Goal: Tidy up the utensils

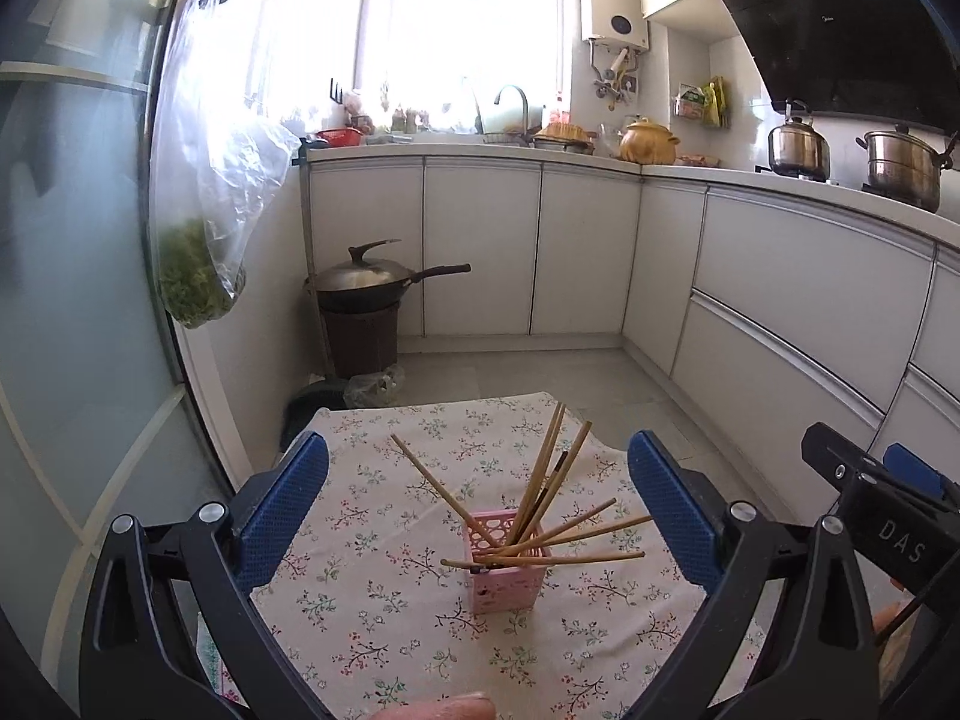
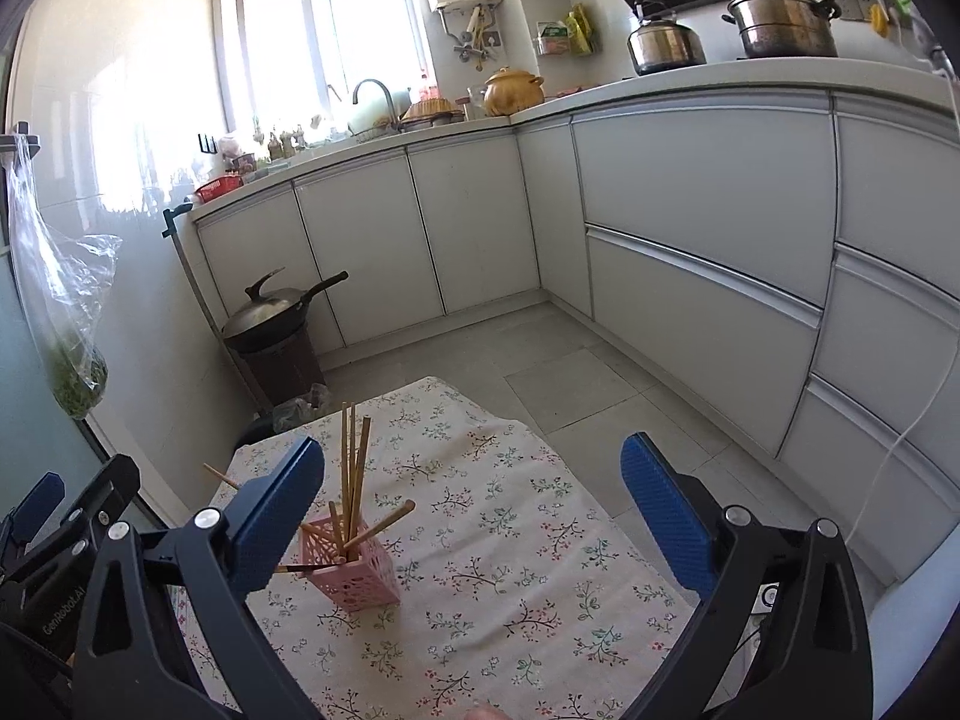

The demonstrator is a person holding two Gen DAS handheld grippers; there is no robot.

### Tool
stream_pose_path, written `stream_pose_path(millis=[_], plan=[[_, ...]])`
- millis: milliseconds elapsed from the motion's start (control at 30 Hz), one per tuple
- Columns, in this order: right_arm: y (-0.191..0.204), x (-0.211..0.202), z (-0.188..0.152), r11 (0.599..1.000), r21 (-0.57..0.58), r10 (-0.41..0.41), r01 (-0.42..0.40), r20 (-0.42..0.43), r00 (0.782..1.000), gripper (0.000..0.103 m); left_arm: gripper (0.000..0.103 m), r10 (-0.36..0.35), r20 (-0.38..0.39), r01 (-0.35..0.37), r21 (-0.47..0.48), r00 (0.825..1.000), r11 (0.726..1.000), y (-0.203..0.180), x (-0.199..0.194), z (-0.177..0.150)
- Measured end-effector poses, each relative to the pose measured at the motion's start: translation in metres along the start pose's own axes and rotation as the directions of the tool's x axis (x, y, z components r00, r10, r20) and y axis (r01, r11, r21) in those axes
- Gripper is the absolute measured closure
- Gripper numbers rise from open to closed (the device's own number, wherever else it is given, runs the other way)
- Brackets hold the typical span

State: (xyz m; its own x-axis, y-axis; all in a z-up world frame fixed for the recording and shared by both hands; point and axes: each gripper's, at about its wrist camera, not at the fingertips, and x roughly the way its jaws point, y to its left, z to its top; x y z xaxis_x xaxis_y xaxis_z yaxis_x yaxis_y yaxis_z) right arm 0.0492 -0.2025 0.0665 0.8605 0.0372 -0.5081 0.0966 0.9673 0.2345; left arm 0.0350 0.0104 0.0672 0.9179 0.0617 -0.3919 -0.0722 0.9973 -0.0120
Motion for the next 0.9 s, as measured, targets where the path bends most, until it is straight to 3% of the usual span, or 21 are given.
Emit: stream_pose_path(millis=[900], plan=[[0.004, 0.012, -0.01, 0.999, -0.032, 0.001, -0.004, -0.087, 0.996, 0.006, 0.007, 0.035, -0.053, -0.035, 0.008, 0.998, 0.999, -0.001, 0.016, -0.006]])
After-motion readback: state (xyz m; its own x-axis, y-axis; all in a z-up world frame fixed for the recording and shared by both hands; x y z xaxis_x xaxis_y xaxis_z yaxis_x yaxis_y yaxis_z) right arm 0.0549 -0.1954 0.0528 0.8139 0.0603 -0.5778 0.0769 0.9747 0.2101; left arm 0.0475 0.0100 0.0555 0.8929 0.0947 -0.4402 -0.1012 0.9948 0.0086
